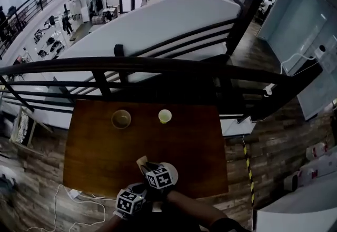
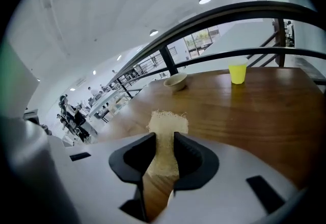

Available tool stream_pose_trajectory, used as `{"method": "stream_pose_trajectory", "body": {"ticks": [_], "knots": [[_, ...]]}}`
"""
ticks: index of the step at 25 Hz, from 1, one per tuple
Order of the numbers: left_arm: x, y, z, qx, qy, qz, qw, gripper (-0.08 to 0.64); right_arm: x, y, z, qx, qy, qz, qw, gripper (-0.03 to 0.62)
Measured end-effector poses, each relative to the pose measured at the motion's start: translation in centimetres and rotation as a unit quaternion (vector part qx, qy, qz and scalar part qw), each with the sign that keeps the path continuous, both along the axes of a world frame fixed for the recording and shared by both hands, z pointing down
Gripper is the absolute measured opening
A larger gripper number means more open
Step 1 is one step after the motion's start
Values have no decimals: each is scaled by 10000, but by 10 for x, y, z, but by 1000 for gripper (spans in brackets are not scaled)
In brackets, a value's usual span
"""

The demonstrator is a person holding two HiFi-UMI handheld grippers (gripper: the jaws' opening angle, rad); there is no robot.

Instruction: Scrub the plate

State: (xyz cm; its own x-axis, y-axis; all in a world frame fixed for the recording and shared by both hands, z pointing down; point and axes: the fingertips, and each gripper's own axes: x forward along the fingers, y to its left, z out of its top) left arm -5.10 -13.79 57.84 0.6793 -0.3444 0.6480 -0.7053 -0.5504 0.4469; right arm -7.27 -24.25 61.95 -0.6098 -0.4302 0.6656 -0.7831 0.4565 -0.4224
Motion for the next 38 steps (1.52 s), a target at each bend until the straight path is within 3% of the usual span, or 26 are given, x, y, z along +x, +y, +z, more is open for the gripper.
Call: {"method": "stream_pose_trajectory", "body": {"ticks": [7, 14, 20, 23, 30, 38], "knots": [[32, -12, 16, -179, -110, -83, 9997, 25, 43, -6, 14, -122, 9, 100, 9999, 120], [58, -8, 33, -340, -159, 69, 9993, 25, 107, -10, 22, -178, -28, 701, 9974, 120], [94, -19, 48, -317, -11, 37, 9995, 25, 200, -25, 18, 8, 90, 1431, 9897, 120], [95, -15, 63, -399, -117, 199, 9989, 25, 225, -27, 24, 17, 85, 1718, 9851, 120], [79, 7, 71, -491, -5, 71, 9988, 25, 226, 4, 39, -235, -3, 1915, 9812, 120], [27, 12, 76, -578, -60, -399, 9975, 25, 124, 26, 37, -276, 107, 877, 9957, 120]]}}
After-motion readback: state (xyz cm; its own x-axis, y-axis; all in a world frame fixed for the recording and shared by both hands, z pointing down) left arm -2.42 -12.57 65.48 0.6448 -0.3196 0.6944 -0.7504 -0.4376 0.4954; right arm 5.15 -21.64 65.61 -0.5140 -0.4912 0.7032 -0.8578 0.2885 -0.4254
